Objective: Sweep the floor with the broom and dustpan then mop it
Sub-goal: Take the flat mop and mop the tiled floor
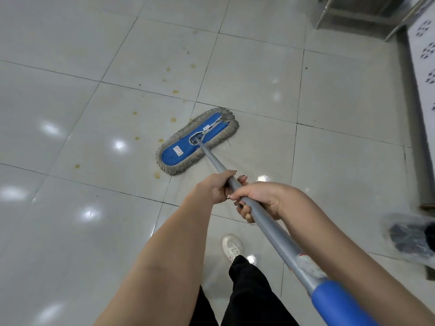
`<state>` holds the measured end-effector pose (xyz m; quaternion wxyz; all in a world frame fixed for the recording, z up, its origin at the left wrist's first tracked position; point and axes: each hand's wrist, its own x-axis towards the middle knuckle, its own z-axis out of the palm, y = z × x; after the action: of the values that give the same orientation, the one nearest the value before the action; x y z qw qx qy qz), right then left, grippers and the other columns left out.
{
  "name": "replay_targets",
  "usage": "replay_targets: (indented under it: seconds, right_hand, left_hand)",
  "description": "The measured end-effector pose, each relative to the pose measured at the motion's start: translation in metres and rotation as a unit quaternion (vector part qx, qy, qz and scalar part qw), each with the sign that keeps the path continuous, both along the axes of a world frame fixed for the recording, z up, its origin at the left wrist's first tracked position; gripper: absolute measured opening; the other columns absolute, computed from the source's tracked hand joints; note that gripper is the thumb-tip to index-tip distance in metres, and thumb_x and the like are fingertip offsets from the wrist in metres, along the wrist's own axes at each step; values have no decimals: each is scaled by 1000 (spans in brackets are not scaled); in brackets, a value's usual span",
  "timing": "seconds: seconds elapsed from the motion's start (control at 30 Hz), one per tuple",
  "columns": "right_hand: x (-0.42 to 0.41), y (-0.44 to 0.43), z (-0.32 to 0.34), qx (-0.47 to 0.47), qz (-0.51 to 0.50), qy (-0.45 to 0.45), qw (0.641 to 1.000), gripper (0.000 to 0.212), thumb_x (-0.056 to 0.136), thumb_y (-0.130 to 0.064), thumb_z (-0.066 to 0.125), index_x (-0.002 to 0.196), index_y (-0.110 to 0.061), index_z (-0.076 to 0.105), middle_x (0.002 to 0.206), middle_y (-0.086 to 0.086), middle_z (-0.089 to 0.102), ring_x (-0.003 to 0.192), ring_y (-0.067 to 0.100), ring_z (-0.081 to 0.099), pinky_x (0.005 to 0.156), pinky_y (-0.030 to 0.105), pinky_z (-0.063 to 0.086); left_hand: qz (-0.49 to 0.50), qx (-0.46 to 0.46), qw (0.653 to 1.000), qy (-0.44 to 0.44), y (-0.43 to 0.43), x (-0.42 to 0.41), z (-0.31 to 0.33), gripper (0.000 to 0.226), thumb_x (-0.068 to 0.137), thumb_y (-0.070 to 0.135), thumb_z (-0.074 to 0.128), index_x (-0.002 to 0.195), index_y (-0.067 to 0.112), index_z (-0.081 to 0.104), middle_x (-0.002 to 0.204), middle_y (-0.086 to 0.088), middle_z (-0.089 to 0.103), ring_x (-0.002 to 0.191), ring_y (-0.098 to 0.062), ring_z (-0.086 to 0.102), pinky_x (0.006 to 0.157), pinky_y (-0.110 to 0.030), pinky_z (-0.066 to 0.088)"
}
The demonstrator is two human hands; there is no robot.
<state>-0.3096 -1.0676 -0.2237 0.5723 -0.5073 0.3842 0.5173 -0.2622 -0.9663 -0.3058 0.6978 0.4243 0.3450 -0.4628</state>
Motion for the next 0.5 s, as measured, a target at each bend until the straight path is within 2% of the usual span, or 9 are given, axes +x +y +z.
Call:
replay_targets:
  seconds: [0.1,0.17,0.2,0.27,0.33,0.4,0.5]
  right_hand:
    - [-17,42,-5,9,-74,-15,997,29,95,-12,50,67,-9,43,47,2,44,25,7,42,30,12,36]
    - [-30,72,-10,35,-141,-17,989,31,97,-10,47,67,-10,41,57,3,38,24,6,39,29,11,34]
    - [-37,85,-12,49,-174,-13,983,31,97,-9,46,66,-9,40,56,3,37,23,6,38,28,10,33]
    - [-50,108,-13,76,-253,10,964,31,96,-6,46,65,-8,42,46,3,40,22,6,38,27,10,34]
    - [-65,123,-12,97,-309,24,946,32,96,-5,46,65,-6,44,38,3,42,22,5,39,27,11,36]
    - [-80,130,-10,103,-328,27,939,33,97,-6,46,64,-7,44,37,2,42,22,5,38,27,10,34]
    - [-104,137,-7,100,-337,23,936,31,96,-6,47,65,-8,44,41,1,42,22,3,36,26,9,31]
  left_hand:
    - [18,-14,1000,0,30,-12,-7,14,98,12,45,106,4,36,63,-15,70,59,-24,69,64,-33,55]
    - [49,-22,999,6,49,-21,-12,12,98,8,42,105,2,35,63,-20,69,73,-27,67,74,-34,53]
    - [67,-26,997,10,58,-25,-12,9,98,7,42,102,1,37,60,-19,68,74,-27,66,72,-33,55]
    - [102,-24,994,16,74,-35,-14,8,98,6,43,91,1,42,48,-12,61,62,-22,63,54,-28,58]
    - [109,-16,994,30,85,-45,-15,23,98,6,43,75,5,44,38,-5,49,47,-14,53,37,-19,49]
    - [96,-7,995,38,92,-56,-14,30,98,7,43,67,8,42,37,-2,43,31,-10,43,32,-14,41]
    - [57,28,998,21,96,-78,-7,32,97,8,42,66,10,40,37,0,41,25,-9,38,32,-12,37]
